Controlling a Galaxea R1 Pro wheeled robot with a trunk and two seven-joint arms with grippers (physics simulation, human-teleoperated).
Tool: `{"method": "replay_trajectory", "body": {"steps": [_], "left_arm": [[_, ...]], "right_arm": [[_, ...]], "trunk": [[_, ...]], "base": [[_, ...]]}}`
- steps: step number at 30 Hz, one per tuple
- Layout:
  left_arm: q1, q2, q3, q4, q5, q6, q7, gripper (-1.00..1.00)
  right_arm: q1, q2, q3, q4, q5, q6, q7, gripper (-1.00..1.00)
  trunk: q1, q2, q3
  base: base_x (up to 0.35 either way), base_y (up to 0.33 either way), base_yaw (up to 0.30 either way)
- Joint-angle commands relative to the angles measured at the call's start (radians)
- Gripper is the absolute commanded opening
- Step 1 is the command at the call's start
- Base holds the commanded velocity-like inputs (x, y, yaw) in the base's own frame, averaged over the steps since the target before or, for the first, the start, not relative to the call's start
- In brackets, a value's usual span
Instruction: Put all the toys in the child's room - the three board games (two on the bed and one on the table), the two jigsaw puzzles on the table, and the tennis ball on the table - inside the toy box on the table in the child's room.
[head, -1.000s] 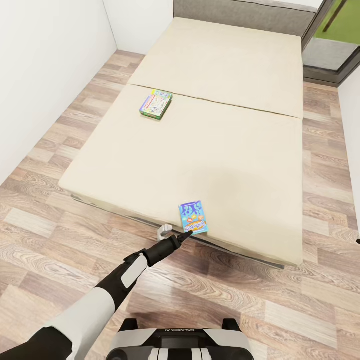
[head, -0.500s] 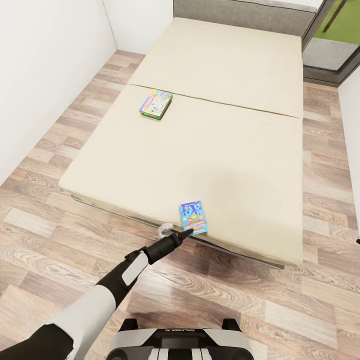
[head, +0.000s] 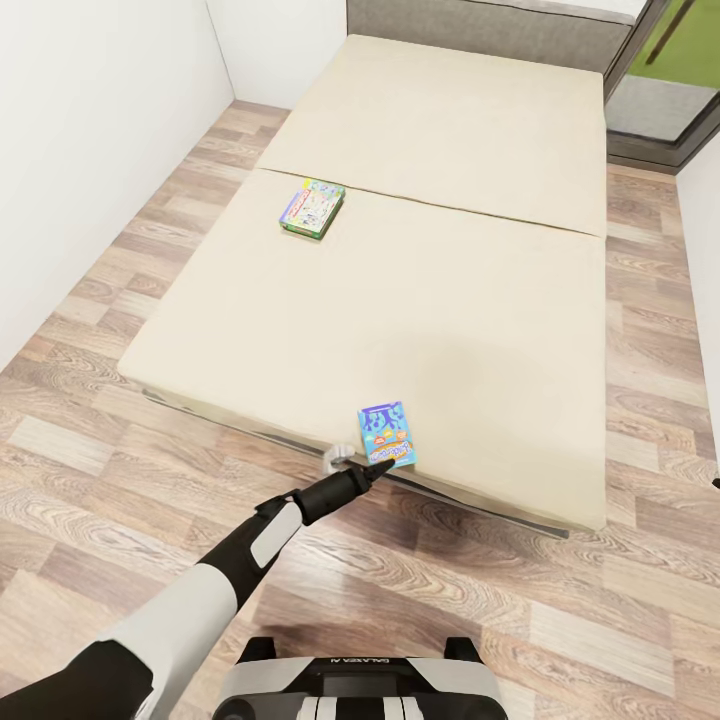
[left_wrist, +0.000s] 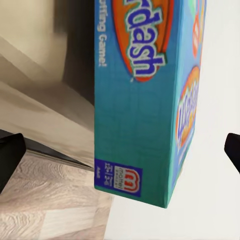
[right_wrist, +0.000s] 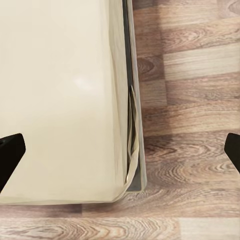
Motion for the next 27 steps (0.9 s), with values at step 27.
{"method": "replay_trajectory", "body": {"steps": [27], "left_arm": [[-0.003, -0.015, -0.003, -0.008, 0.01, 0.004, -0.005, 1.0]], "right_arm": [[-0.001, 0.0, -0.001, 0.0, -0.006, 0.008, -0.001, 1.0]], "trunk": [[0.0, 0.0, 0.0]], "base": [[0.0, 0.0, 0.0]]}}
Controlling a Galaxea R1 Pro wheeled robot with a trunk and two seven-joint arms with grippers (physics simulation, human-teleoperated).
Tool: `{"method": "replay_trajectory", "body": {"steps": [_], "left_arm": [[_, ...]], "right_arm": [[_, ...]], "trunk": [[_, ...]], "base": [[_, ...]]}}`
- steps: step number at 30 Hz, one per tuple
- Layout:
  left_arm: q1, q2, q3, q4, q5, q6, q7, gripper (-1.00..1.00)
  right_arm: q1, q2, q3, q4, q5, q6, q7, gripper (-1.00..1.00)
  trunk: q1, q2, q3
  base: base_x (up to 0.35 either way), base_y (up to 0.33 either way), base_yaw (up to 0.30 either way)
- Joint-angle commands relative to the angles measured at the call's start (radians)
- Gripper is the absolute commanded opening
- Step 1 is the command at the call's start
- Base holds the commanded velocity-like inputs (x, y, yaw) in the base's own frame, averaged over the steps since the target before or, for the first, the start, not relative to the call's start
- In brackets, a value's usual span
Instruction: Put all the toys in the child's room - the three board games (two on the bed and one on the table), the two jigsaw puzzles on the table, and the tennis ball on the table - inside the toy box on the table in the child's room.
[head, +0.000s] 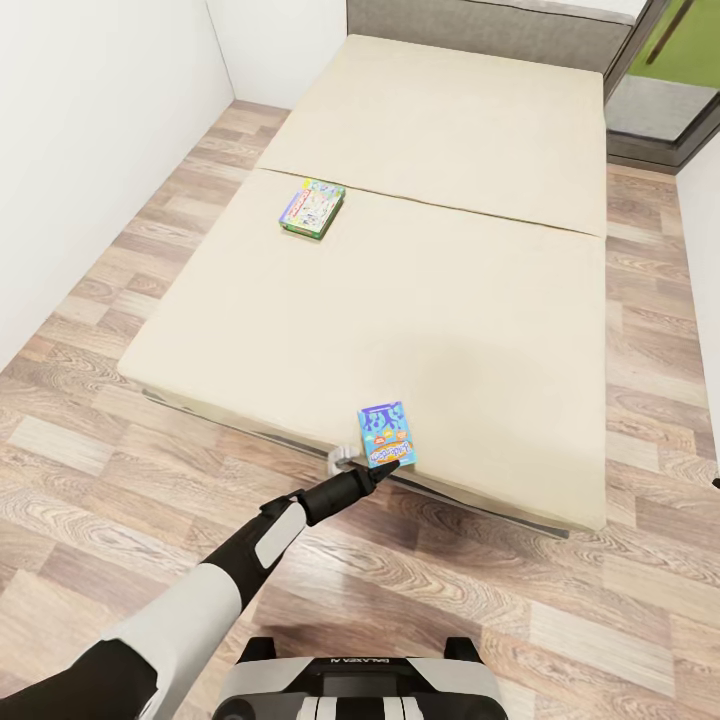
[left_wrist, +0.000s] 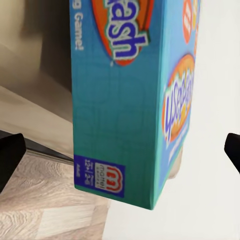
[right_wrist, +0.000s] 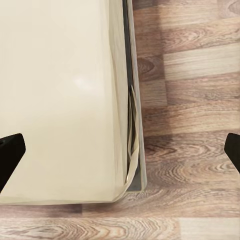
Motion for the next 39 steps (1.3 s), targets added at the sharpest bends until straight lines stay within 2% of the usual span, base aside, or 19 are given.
{"method": "replay_trajectory", "body": {"steps": [1, 27, 39], "left_arm": [[-0.001, -0.001, 0.0, -0.013, 0.02, 0.005, -0.005, 1.0], [0.016, -0.001, -0.001, -0.038, 0.019, -0.002, -0.039, 1.0], [0.037, 0.007, -0.001, -0.073, 0.018, -0.004, -0.044, 1.0]], "right_arm": [[-0.001, 0.0, -0.001, 0.0, -0.006, 0.008, -0.001, 1.0], [-0.001, 0.0, -0.001, 0.0, -0.006, 0.008, -0.002, 1.0], [-0.001, 0.0, -0.001, 0.0, -0.006, 0.008, -0.002, 1.0]], "trunk": [[0.0, 0.0, 0.0], [0.0, 0.0, 0.0], [0.0, 0.0, 0.0]], "base": [[0.0, 0.0, 0.0], [0.0, 0.0, 0.0], [0.0, 0.0, 0.0]]}}
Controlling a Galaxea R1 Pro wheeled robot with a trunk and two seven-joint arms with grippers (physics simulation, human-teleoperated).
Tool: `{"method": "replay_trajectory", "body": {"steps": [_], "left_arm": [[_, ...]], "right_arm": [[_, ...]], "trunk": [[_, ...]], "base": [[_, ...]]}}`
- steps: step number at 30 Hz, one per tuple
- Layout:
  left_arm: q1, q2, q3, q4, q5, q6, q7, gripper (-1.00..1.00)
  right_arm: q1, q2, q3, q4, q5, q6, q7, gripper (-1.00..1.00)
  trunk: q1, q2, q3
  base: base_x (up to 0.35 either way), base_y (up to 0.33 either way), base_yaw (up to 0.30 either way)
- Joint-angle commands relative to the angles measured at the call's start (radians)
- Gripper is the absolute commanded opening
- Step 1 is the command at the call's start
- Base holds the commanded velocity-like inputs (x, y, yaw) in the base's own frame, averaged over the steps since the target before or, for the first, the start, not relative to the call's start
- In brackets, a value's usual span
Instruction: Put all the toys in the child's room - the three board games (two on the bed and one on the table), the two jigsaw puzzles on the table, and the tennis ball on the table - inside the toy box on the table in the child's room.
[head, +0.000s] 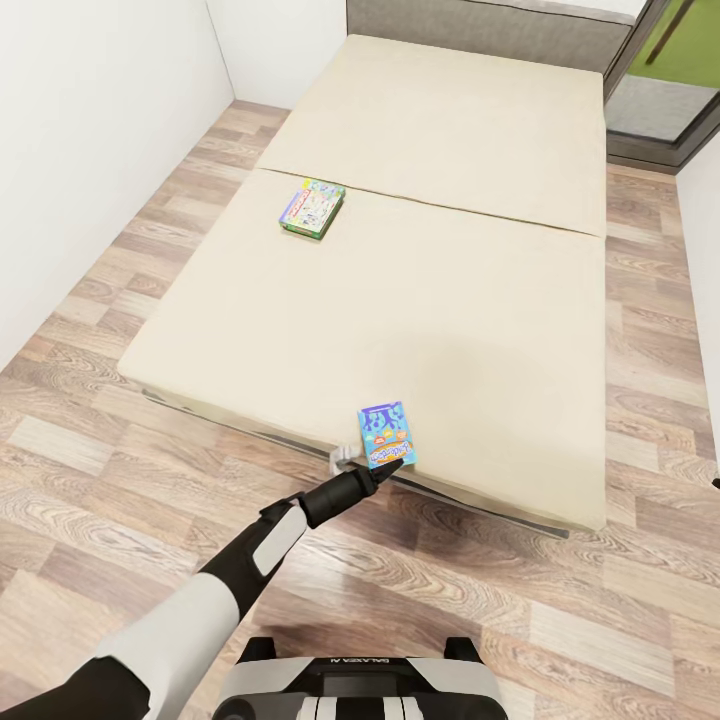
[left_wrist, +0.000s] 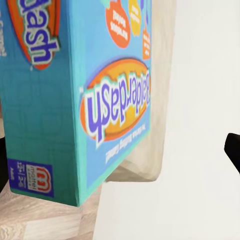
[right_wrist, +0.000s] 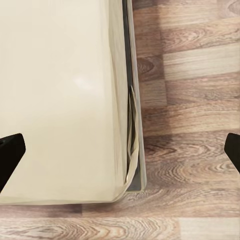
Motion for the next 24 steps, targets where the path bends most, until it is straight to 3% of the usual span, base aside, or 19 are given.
{"method": "replay_trajectory", "body": {"steps": [1, 24], "left_arm": [[0.0, 0.0, -0.001, 0.0, 0.011, 0.01, -0.002, 1.0], [0.011, 0.008, 0.003, -0.01, 0.009, 0.009, -0.003, 1.0]], "right_arm": [[-0.001, 0.0, -0.001, 0.0, -0.006, 0.008, -0.001, 1.0], [-0.001, 0.0, -0.001, 0.0, -0.006, 0.008, -0.001, 1.0]], "trunk": [[0.0, 0.0, 0.0], [0.0, 0.0, 0.0]], "base": [[0.0, 0.0, 0.0], [0.0, 0.0, 0.0]]}}
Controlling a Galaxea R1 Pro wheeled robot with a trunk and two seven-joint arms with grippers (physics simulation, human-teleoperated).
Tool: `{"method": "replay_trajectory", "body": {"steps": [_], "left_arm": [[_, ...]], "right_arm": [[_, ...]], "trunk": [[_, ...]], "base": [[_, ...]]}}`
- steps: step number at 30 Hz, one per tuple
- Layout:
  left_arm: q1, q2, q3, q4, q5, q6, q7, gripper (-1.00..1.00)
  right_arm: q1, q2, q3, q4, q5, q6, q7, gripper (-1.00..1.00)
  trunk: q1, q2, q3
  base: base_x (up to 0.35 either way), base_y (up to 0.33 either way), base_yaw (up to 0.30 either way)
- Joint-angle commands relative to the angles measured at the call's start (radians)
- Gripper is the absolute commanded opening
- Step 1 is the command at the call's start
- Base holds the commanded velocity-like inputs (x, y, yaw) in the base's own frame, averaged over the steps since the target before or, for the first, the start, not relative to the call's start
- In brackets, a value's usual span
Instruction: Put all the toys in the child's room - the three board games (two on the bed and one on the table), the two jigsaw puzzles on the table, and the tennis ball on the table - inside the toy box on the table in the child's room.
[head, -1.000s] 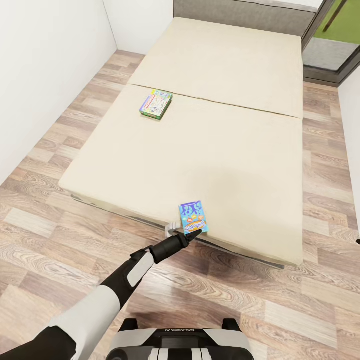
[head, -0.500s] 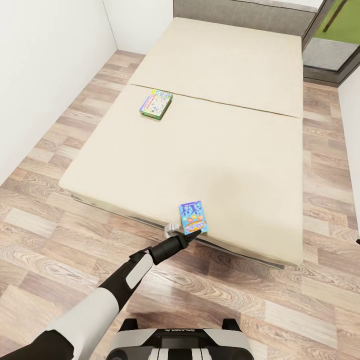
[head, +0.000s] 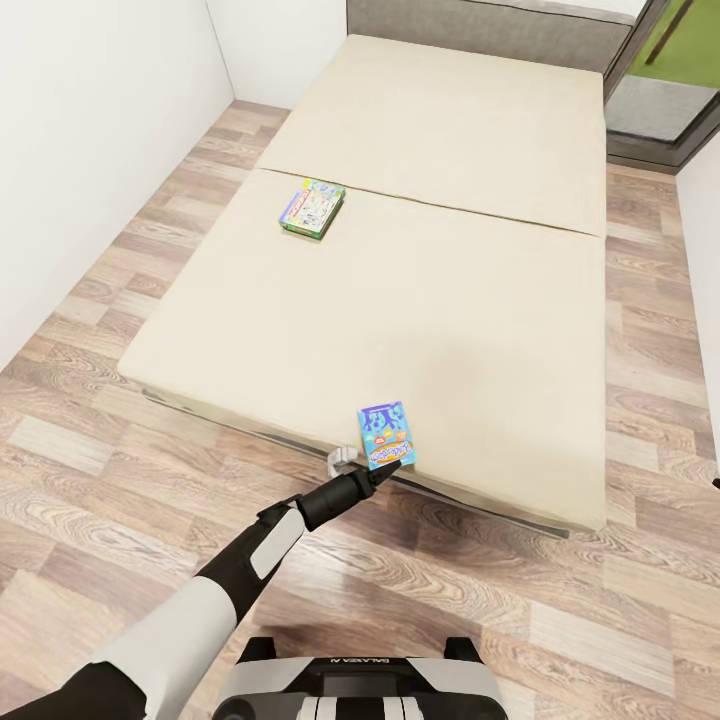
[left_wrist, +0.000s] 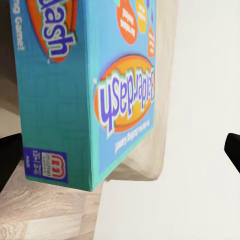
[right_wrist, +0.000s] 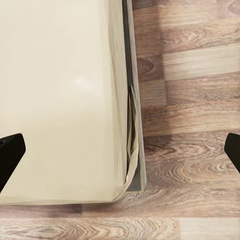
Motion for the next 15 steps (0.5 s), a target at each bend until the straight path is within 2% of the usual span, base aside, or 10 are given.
{"method": "replay_trajectory", "body": {"steps": [1, 15], "left_arm": [[0.0, 0.0, -0.001, 0.0, 0.01, 0.01, -0.002, 1.0], [0.007, 0.002, 0.007, 0.0, 0.011, 0.01, -0.001, 1.0]], "right_arm": [[-0.001, 0.0, -0.001, 0.0, -0.006, 0.008, -0.001, 1.0], [-0.001, 0.0, -0.001, 0.0, -0.006, 0.008, -0.001, 1.0]], "trunk": [[0.0, 0.0, 0.0], [0.0, 0.0, 0.0]], "base": [[0.0, 0.0, 0.0], [0.0, 0.0, 0.0]]}}
